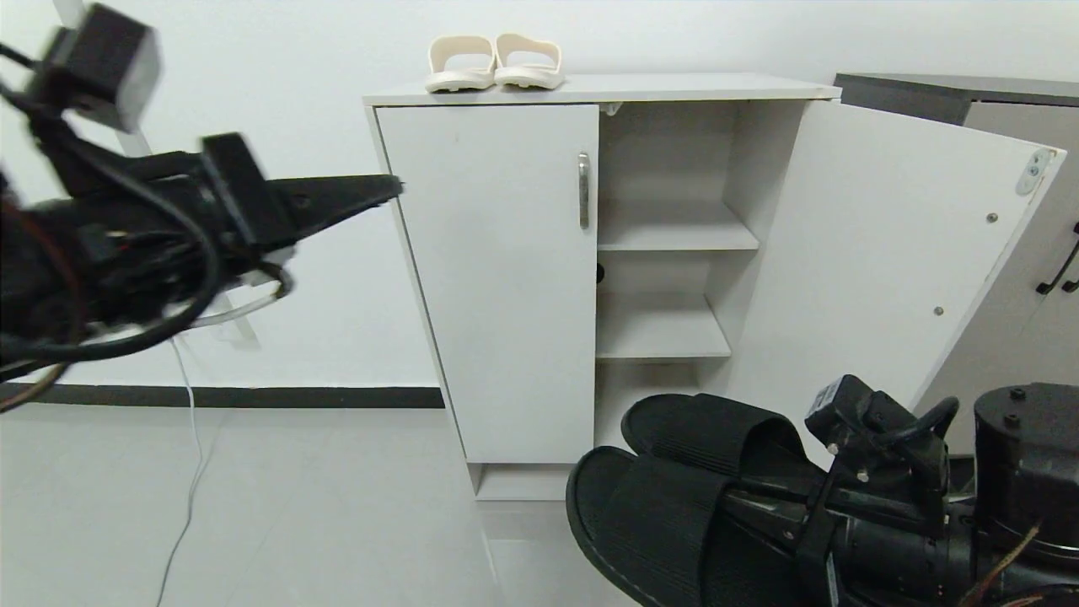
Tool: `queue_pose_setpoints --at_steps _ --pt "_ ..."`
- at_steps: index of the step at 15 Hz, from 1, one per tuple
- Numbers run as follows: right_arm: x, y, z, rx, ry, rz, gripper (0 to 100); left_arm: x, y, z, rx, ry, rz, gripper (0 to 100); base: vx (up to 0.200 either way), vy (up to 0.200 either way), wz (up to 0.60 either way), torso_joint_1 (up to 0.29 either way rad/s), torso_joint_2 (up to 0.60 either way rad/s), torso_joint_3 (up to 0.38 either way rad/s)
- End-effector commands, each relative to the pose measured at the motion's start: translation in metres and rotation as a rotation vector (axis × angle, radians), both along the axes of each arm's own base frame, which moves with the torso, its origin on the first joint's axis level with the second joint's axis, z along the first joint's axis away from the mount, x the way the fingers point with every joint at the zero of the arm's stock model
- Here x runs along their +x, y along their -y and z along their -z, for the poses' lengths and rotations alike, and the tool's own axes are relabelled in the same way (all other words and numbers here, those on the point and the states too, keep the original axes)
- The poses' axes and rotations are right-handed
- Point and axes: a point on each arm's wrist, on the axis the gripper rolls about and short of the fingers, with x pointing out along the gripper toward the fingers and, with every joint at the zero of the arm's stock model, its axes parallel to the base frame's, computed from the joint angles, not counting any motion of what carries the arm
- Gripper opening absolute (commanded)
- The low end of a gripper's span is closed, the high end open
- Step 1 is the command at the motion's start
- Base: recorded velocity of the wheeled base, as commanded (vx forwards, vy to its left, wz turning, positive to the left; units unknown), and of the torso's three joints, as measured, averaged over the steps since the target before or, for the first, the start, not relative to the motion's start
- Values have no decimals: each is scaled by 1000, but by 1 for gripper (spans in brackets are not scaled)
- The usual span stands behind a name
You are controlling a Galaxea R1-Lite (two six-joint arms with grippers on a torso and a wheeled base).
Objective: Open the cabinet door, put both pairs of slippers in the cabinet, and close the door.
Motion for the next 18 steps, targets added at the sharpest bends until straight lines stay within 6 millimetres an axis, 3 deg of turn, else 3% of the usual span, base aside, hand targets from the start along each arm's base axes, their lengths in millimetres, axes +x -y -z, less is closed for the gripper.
queue_pose_setpoints --at_steps 1,3,4,5,6,7,9,12,15,18 --pt "1 -1 1 -2 -2 -1 0 -103 -49 5 -18 71 -122 0 0 0 0 0 0 0" --pt "2 0 0 -1 -1 4 0 -136 -58 16 -6 55 -154 0 0 0 0 0 0 0" --pt "3 -1 1 -1 -3 6 0 -167 -65 28 3 23 -184 0 0 0 0 0 0 0" --pt "3 -1 1 -1 -3 7 0 -168 -66 28 3 23 -187 0 0 0 0 0 0 0" --pt "5 -2 0 2 -2 13 0 -187 -69 38 10 0 -255 0 0 0 0 0 0 0" --pt "9 -3 -1 3 -3 26 0 -197 -71 52 46 -22 -424 0 0 0 0 0 0 0" --pt "16 -5 1 -1 -10 60 0 -203 -73 86 180 -18 -619 0 0 0 0 0 0 0" --pt "29 -14 3 22 -47 177 0 -210 -76 138 335 -29 -760 0 0 0 0 0 0 0" --pt "42 -24 -2 73 -56 274 0 -217 -77 178 354 -29 -794 0 0 0 0 0 0 0" --pt "46 -29 0 77 -67 288 0 -216 -81 214 396 -77 -954 0 0 0 0 0 0 0"
